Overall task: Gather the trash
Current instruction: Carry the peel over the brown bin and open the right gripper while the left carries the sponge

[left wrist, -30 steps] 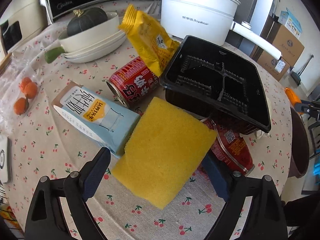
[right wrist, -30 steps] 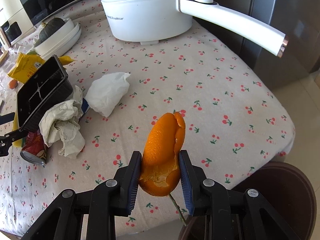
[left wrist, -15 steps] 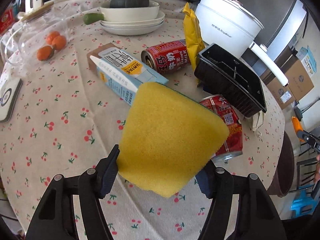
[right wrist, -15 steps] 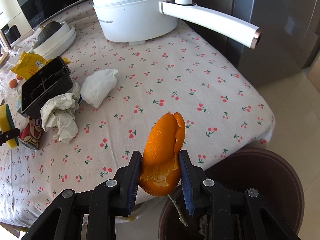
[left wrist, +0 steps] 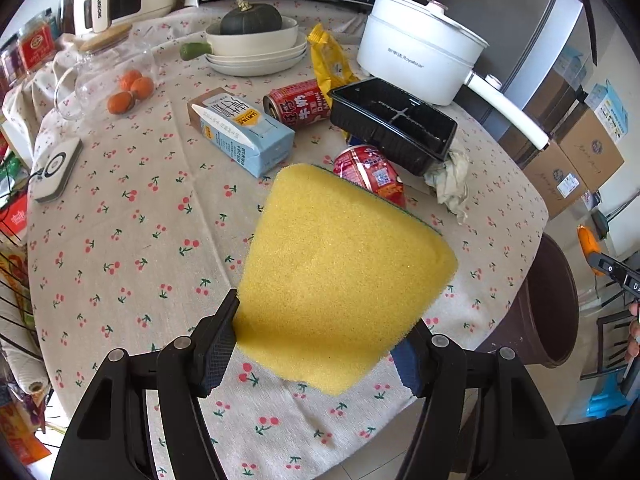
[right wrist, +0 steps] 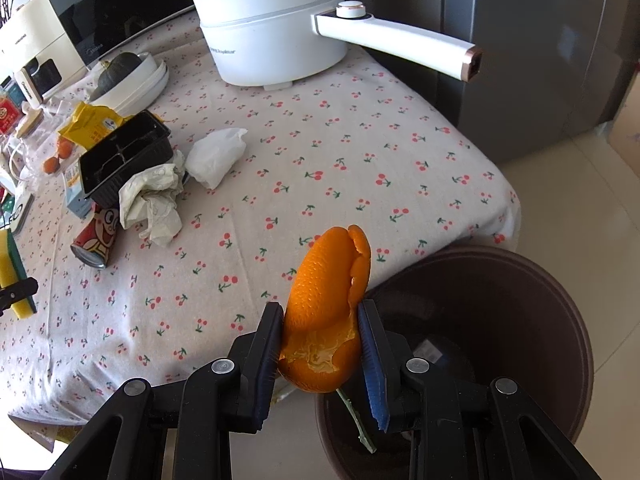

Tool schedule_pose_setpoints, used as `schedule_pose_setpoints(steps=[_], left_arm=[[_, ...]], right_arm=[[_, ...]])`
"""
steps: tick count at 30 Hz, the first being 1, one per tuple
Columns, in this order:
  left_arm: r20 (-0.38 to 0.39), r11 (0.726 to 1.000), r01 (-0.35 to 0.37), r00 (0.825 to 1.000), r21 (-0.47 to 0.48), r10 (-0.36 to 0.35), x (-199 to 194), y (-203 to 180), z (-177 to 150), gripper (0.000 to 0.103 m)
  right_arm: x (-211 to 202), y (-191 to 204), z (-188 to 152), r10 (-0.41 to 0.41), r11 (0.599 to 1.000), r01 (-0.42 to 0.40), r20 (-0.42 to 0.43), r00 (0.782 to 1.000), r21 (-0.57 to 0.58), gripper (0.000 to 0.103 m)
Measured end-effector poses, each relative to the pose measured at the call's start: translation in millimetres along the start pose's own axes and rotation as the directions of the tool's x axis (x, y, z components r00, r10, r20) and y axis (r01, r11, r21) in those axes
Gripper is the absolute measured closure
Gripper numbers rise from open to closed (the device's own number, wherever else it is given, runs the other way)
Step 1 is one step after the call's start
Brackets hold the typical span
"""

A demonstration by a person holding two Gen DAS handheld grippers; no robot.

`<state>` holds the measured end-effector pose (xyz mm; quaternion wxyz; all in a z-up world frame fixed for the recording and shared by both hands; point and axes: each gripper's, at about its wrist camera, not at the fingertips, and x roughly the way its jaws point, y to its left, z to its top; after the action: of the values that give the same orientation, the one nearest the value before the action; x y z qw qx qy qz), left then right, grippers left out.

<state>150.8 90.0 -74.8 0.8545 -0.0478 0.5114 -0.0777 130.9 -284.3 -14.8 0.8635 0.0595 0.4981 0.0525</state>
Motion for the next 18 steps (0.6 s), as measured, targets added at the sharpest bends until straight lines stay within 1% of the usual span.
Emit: schedule_pose_setpoints(steps=[3, 7, 10, 13, 18], left_arm=[[0.018, 1.0, 0.008, 1.0, 0.016, -0.008, -8.0, -11.7, -4.6, 0.033], [0.039, 0.999, 0.046, 0.998, 0.02, -0.047, -18.4, -26.9, -5.6, 0.033], [0.055, 0.997, 0.064, 0.996, 0.048, -0.067, -26.1, -44.0, -7.0, 0.033], [0.057, 0.994, 0.078, 0.995, 0.078, -0.083, -28.6, -62.8, -9.1, 0.033], [0.037, 0.984, 0.128, 0.99, 0.12, -0.133, -22.2, -97.5, -13.1, 0.033]], right_arm=[[-2.0, -0.1, -8.8, -0.003, 1.0, 0.003, -0.007, 1.0, -0.01, 0.069], [-4.1, -4.1, -19.0, -0.014, 1.0, 0.013, -0.014, 1.0, -0.02, 0.069], [-7.7, -9.9, -24.4, -0.02, 1.0, 0.02, -0.012, 1.0, -0.019, 0.069], [-11.3, -18.3, -29.2, -0.029, 1.0, 0.029, -0.01, 1.0, -0.01, 0.069], [-14.5, -36.3, -37.9, -0.05, 0.999, 0.05, -0.017, 0.999, 0.012, 0.069]])
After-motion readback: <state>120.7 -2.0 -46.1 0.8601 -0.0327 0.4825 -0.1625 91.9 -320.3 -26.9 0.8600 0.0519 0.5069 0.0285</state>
